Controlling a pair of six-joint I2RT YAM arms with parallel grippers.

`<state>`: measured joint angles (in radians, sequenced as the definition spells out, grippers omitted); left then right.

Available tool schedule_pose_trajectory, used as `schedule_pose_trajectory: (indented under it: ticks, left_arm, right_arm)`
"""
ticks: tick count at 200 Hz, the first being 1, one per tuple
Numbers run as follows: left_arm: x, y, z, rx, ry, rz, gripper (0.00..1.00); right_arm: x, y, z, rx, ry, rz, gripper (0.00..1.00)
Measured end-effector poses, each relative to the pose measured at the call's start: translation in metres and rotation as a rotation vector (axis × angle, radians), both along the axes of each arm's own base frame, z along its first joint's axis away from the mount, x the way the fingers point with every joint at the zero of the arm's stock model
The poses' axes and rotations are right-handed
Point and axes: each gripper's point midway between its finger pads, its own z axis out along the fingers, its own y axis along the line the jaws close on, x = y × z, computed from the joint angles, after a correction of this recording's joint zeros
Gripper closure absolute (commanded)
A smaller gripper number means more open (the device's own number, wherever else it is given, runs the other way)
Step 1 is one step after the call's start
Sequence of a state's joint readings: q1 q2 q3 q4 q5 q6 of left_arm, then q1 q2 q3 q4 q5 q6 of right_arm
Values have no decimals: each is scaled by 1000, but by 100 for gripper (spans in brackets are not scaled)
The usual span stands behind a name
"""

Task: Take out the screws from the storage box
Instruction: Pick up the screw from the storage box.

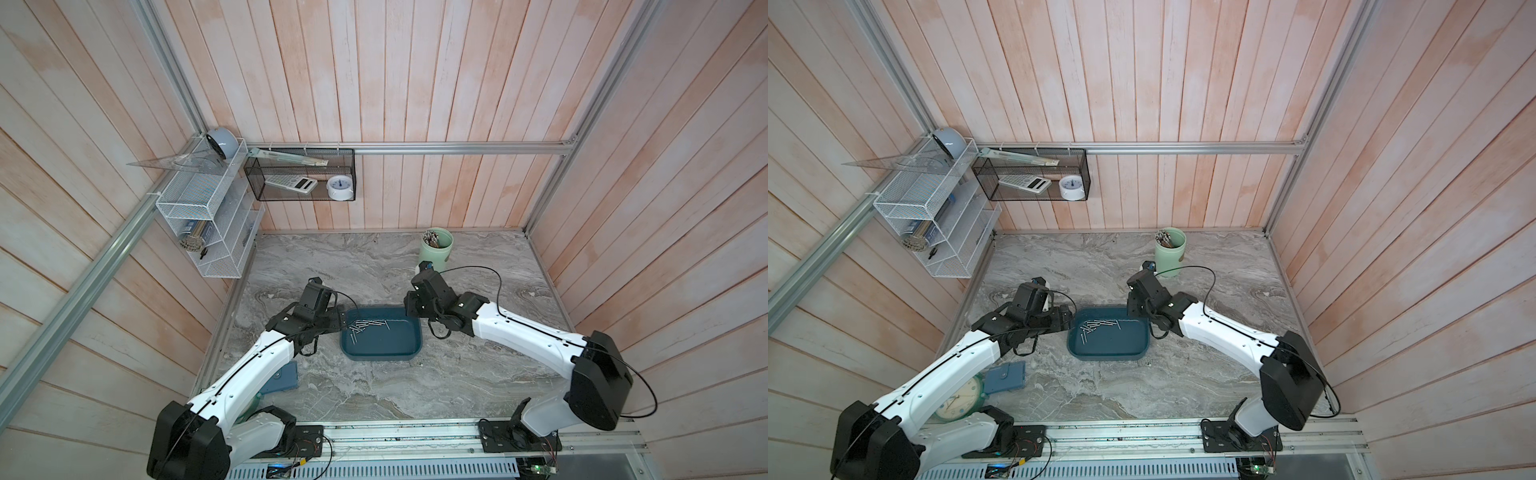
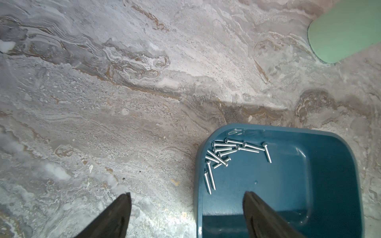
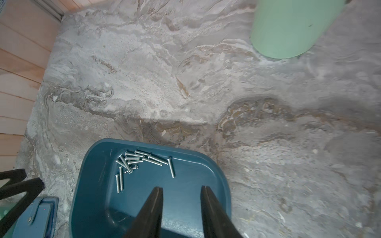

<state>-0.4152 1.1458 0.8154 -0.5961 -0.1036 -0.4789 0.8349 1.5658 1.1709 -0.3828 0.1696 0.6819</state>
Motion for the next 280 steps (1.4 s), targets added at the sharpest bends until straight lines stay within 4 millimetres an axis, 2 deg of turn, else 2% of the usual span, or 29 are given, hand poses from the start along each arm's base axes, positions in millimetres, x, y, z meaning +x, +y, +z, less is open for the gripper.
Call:
schedule_pose_trajectory:
  ticks: [43, 74, 94, 179, 237, 280]
  left_arm:
    - [2, 8, 17, 8, -66, 33, 10]
    - [3, 10, 19, 13, -79, 44, 10]
    - [3, 11, 19, 13, -80, 49, 10]
    - [4, 13, 17, 28, -77, 60, 10]
    - [4, 14, 16, 34, -74, 62, 10]
    - [4, 14, 16, 34, -75, 63, 10]
  right_arm:
    - [4, 40, -48, -175, 225, 162, 71]
    - [-3, 48, -83, -287, 343, 228, 72]
    - [-11, 50, -96, -335, 389, 259, 72]
    - [-18, 51, -110, -384, 429, 284, 73]
    - [-17, 50, -130, -434, 444, 280, 76]
    - [-16, 48, -132, -453, 430, 275, 76]
